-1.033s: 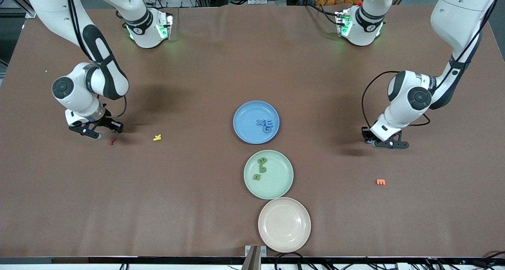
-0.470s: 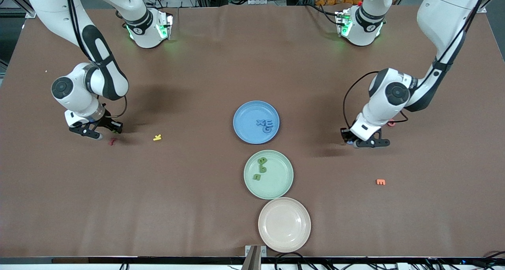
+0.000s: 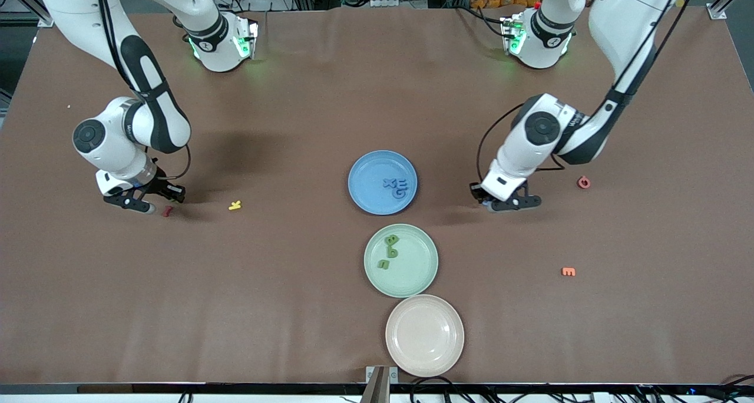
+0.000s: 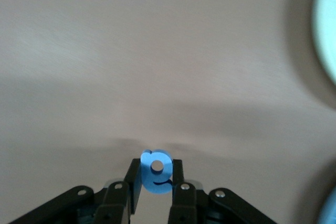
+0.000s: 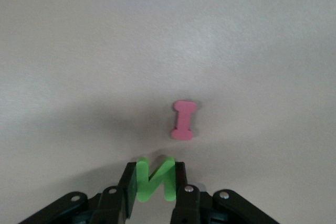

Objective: Sort letters by color into matching plates
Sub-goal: 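Carry the blue a to the blue plate with the left gripper, then release the blue a while the right gripper carries the N toward the green plate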

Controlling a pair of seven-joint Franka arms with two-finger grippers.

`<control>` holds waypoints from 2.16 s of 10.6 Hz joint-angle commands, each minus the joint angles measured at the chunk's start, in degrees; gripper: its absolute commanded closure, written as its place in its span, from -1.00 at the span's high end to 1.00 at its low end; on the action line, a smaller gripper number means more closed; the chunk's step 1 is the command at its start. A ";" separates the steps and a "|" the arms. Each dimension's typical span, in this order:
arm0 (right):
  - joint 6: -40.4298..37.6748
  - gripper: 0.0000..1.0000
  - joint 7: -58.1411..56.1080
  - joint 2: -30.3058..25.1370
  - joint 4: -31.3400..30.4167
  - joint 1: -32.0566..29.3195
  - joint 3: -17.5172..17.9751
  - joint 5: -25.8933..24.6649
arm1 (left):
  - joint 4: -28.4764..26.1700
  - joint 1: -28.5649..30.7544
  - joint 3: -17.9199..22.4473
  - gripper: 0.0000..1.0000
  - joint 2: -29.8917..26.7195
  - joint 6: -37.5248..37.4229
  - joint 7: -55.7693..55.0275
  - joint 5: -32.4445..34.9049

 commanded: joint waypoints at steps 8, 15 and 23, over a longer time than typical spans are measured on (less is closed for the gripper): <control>-22.44 -1.00 6.19 -1.63 14.37 1.03 0.10 3.26 | 6.97 -19.34 0.31 -1.00 2.09 -2.88 -23.03 0.41; -24.05 -1.00 22.19 -0.66 20.10 1.47 7.82 4.83 | 17.17 -23.40 0.49 1.00 7.38 -11.49 -29.81 0.94; -19.67 -1.00 37.92 1.53 23.97 2.87 16.35 11.79 | 22.01 -12.53 3.21 1.00 5.27 -22.90 -14.38 1.29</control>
